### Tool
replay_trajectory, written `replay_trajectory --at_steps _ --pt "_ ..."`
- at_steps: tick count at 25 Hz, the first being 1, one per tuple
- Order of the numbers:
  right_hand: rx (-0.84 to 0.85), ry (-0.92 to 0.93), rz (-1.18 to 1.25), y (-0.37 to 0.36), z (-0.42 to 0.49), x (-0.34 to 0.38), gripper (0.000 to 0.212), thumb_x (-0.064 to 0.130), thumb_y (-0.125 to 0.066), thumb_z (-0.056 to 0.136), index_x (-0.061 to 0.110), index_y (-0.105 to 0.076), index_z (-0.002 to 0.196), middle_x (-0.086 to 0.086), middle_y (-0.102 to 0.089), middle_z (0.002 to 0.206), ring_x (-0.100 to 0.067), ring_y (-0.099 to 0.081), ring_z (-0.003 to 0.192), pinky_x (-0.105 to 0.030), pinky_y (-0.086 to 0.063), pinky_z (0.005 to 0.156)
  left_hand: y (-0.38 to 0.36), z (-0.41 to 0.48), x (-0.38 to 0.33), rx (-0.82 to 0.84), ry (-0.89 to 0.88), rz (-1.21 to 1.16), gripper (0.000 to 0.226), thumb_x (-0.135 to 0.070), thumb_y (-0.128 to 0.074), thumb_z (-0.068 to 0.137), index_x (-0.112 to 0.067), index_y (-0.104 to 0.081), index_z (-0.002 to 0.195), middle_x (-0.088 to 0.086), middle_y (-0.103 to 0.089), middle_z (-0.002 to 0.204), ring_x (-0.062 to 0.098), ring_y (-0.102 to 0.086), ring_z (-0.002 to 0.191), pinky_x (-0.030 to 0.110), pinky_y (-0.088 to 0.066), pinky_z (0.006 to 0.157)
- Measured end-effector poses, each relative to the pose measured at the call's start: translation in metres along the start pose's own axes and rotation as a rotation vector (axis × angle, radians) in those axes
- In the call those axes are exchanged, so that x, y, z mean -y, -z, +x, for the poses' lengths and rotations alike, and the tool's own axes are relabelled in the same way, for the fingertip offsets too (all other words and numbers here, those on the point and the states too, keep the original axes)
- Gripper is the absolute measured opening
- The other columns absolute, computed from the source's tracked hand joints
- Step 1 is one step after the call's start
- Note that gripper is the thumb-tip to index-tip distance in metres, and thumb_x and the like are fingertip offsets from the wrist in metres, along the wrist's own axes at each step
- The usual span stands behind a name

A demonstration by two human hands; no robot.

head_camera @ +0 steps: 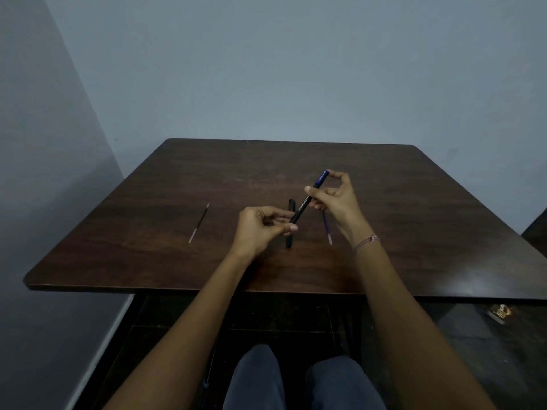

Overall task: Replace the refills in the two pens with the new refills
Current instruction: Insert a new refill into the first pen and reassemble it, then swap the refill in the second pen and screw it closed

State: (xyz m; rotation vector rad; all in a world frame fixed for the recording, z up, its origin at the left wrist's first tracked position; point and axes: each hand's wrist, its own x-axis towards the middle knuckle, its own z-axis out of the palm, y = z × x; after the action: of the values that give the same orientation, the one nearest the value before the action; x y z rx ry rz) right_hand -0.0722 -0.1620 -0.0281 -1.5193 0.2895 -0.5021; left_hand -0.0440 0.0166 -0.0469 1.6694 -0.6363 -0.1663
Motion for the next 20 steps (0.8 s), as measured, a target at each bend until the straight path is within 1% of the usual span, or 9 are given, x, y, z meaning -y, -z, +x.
replay_trajectory --at_steps 2,4,7,10,12,13,15,18,20 --pt "0.028 -0.037 -0.017 0.025 0.002 0.010 0.057 0.008 -0.075 0.078 0.016 -0.038 0.120 -0.008 -0.067 0.073 -0.007 -0.064 0.051 -0.015 -0.050 0.052 -0.022 0.001 -0.011 0.003 -0.018 -0.003 0.028 0.003 -0.079 0.067 0.002 -0.071 0.094 0.010 -0.070 0.074 0.006 -0.069 0.062 0.016 -0.055 0.061" --pt "0.040 -0.044 -0.080 0.052 0.004 0.018 0.048 0.016 -0.072 0.082 0.014 -0.041 0.119 -0.008 -0.066 0.074 -0.007 -0.063 0.051 -0.015 -0.050 0.051 -0.050 0.001 -0.016 0.008 -0.027 0.009 0.026 0.002 -0.080 0.066 0.002 -0.071 0.090 0.004 -0.067 0.064 0.003 -0.066 0.053 0.014 -0.054 0.057" --pt "-0.002 -0.053 -0.237 0.090 0.007 0.023 0.029 0.036 -0.055 0.093 0.012 -0.056 0.110 -0.002 -0.062 0.067 -0.009 -0.058 0.052 -0.015 -0.047 0.047 -0.098 0.000 -0.017 0.067 -0.007 0.122 0.022 -0.007 -0.082 0.068 -0.004 -0.071 0.086 -0.012 -0.065 0.058 -0.002 -0.063 0.049 0.010 -0.050 0.053" --pt "-0.119 -0.081 -0.378 0.121 0.018 0.023 0.040 0.044 -0.043 0.097 0.011 -0.065 0.105 -0.002 -0.061 0.068 -0.011 -0.054 0.055 -0.020 -0.045 0.052 -0.141 0.002 -0.018 0.110 -0.013 0.281 0.015 -0.021 -0.081 0.071 -0.015 -0.070 0.080 -0.013 -0.064 0.060 -0.005 -0.060 0.055 0.009 -0.046 0.058" --pt "-0.143 -0.092 -0.508 0.137 0.024 0.016 0.047 0.044 -0.040 0.098 0.006 -0.067 0.107 -0.003 -0.060 0.070 -0.013 -0.054 0.060 -0.023 -0.045 0.055 -0.164 0.001 -0.018 0.117 -0.042 0.330 0.016 -0.026 -0.081 0.070 -0.016 -0.071 0.075 -0.005 -0.068 0.063 0.000 -0.061 0.056 0.017 -0.050 0.061" --pt "-0.126 -0.107 -0.587 0.141 0.026 0.011 0.049 0.045 -0.038 0.098 0.006 -0.067 0.109 -0.002 -0.059 0.073 -0.014 -0.054 0.064 -0.024 -0.045 0.059 -0.171 0.001 -0.018 0.117 -0.043 0.349 0.017 -0.028 -0.081 0.069 -0.015 -0.072 0.076 0.000 -0.070 0.065 0.007 -0.064 0.059 0.025 -0.054 0.065" --pt "-0.085 -0.131 -0.771 0.145 0.030 0.002 0.054 0.049 -0.032 0.098 0.010 -0.065 0.116 -0.005 -0.062 0.084 -0.020 -0.056 0.082 -0.030 -0.043 0.073 -0.181 0.010 -0.017 0.119 -0.025 0.362 0.021 -0.028 -0.082 0.067 -0.013 -0.073 0.078 0.005 -0.071 0.069 0.017 -0.067 0.066 0.035 -0.056 0.071" --pt "-0.089 -0.129 -0.828 0.143 0.032 -0.008 0.054 0.050 -0.030 0.099 0.015 -0.063 0.122 -0.017 -0.061 0.124 -0.032 -0.053 0.118 -0.036 -0.038 0.097 -0.181 0.011 -0.017 0.106 0.023 0.364 0.025 -0.027 -0.085 0.063 -0.009 -0.073 0.077 0.010 -0.072 0.070 0.021 -0.068 0.069 0.037 -0.055 0.075" --pt "-0.062 -0.166 -0.908 0.141 0.036 -0.022 0.055 0.052 -0.027 0.098 0.018 -0.063 0.122 -0.018 -0.059 0.128 -0.034 -0.051 0.121 -0.037 -0.039 0.098 -0.183 0.014 -0.010 0.111 0.060 0.346 0.025 -0.026 -0.086 0.063 -0.007 -0.072 0.074 0.010 -0.072 0.069 0.019 -0.068 0.066 0.037 -0.056 0.074"
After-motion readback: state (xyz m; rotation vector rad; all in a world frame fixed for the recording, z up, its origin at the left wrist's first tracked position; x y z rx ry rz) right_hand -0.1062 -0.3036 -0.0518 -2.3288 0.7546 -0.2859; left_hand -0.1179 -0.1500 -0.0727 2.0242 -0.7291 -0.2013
